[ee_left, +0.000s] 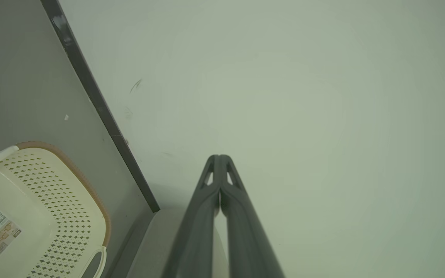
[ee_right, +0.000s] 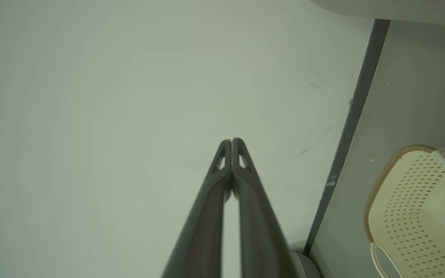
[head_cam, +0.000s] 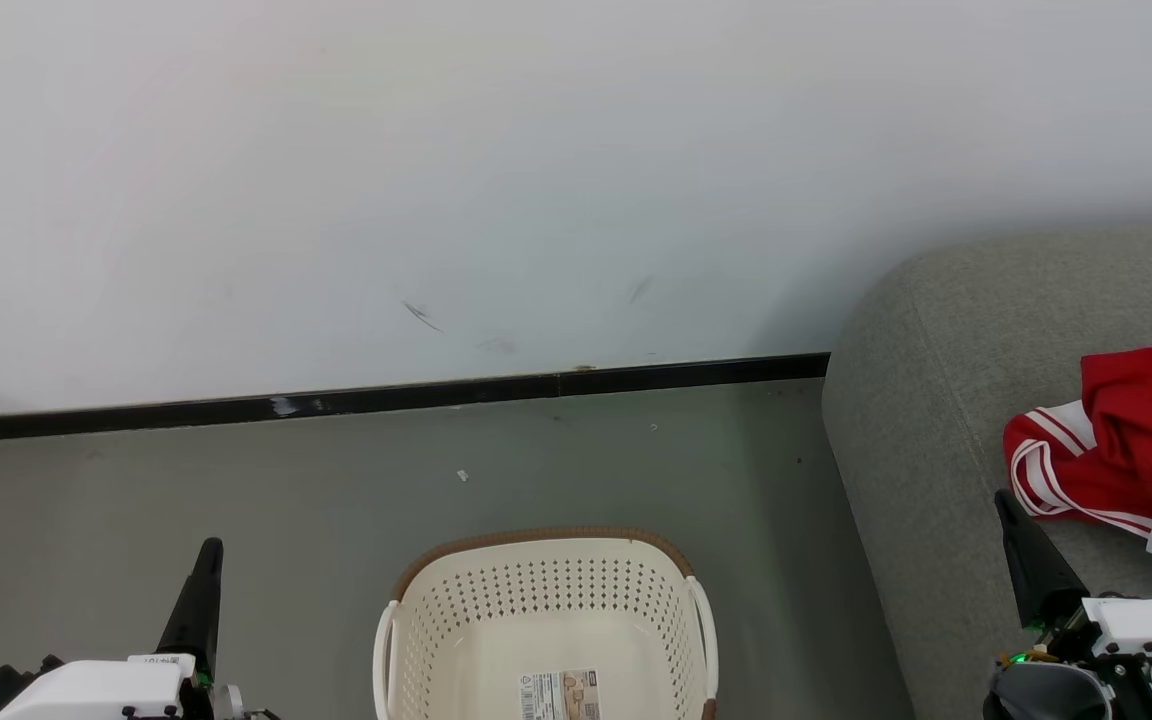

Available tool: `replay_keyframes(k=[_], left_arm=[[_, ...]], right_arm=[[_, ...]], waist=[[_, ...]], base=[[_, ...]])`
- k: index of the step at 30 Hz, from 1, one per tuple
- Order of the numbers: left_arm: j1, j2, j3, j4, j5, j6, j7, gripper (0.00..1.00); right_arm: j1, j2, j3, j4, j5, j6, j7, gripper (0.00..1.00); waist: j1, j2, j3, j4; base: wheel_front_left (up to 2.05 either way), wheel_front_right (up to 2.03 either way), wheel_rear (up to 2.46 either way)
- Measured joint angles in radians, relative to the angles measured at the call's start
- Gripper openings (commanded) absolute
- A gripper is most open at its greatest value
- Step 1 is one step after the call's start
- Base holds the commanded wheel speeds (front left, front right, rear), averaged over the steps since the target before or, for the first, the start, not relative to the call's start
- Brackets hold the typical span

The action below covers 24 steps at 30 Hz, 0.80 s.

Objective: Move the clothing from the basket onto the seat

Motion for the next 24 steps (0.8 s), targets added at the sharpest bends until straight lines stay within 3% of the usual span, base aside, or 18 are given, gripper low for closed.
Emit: replay_keyframes(k=[24], left_arm=[[-0.001,0.000,0.001,0.007,0.000,-0.007,0.000,0.00]], right_arm=[[0.000,0.000,0.000,0.001,0.000,0.000,0.000,0.00]], waist=[[0.0000,0.0000,0.000,0.000]], base=[[0.00,0.00,0.00]])
